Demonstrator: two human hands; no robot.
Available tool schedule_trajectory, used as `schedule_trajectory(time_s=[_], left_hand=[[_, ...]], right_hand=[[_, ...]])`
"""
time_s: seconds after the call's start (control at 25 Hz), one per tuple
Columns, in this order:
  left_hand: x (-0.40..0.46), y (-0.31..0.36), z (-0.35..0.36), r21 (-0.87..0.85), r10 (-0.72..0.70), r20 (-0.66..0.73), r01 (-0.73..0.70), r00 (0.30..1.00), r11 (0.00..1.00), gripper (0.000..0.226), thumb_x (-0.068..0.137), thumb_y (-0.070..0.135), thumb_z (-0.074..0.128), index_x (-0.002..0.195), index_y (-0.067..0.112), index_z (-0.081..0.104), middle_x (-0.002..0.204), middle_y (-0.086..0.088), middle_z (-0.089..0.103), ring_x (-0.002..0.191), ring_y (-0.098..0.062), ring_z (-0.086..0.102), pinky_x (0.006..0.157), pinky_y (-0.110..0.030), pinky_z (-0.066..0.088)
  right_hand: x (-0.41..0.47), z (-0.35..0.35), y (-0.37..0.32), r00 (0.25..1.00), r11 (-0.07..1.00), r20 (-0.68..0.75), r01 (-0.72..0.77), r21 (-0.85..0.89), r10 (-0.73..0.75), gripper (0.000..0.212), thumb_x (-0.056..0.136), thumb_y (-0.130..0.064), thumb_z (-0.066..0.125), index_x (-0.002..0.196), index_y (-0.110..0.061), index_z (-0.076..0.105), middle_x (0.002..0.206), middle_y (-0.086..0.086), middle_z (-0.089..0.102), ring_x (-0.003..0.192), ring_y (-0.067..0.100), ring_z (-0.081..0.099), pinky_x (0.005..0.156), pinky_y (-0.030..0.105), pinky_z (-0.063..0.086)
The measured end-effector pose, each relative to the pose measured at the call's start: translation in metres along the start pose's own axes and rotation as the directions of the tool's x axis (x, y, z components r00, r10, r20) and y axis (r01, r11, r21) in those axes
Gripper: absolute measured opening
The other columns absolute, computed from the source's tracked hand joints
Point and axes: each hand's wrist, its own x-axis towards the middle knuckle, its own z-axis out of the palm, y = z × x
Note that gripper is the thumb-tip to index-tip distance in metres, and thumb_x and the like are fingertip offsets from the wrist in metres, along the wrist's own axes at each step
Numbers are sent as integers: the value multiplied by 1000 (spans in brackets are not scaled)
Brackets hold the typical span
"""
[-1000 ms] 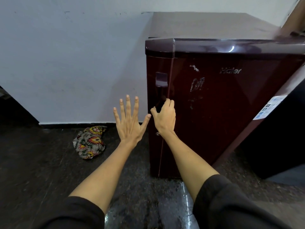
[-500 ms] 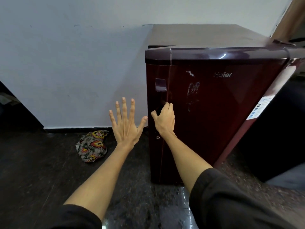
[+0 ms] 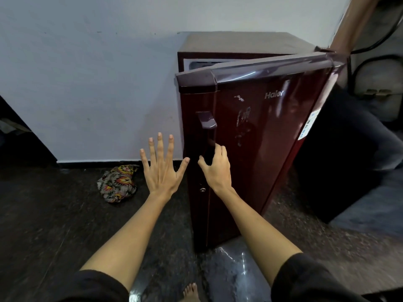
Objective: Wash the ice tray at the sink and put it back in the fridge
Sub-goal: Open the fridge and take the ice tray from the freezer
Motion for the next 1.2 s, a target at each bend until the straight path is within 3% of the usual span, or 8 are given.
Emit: schedule_trajectory(time_s=[0.28, 0.56, 0.8, 1.2], left_hand=[[-59, 39, -37, -27, 101, -47, -103, 994, 994, 75, 89, 65, 20, 149, 23, 4, 157, -9, 9, 144, -24, 1, 113, -43, -19], [-92, 75, -54, -65, 356, -128, -366, 926, 928, 70, 92, 63, 14, 149, 27, -6, 156, 2, -20, 145, -18, -11, 115, -47, -10], [-126, 123, -66, -117, 471, -185, -495, 863, 861, 72, 91, 61, 21, 149, 26, -5, 156, 2, -19, 145, -18, -9, 115, -46, -11], [-162, 255, -86, -115, 590, -329, -652, 737, 750, 72, 92, 52, 33, 149, 24, 0, 157, -1, -16, 145, -20, -7, 115, -48, -2]], right_hand=[[-70, -66, 13, 997, 980, -41, -49, 193, 58, 46, 85, -22, 67, 127, -15, 49, 116, -6, 57, 104, 4, 55, 90, 18, 47], [-119, -129, 25, 961, 882, -110, -183, 434, 254, 34, 79, -7, 73, 106, -18, 55, 96, -15, 63, 93, -1, 62, 75, 12, 51], [-152, -194, 45, 952, 892, -105, -227, 392, 288, 36, 80, -9, 71, 109, -21, 53, 99, -16, 61, 98, 1, 60, 81, 15, 50], [-174, -326, 120, 935, 893, -105, -283, 351, 338, 38, 83, -2, 64, 116, -14, 51, 114, -1, 60, 114, 19, 57, 93, 32, 51]])
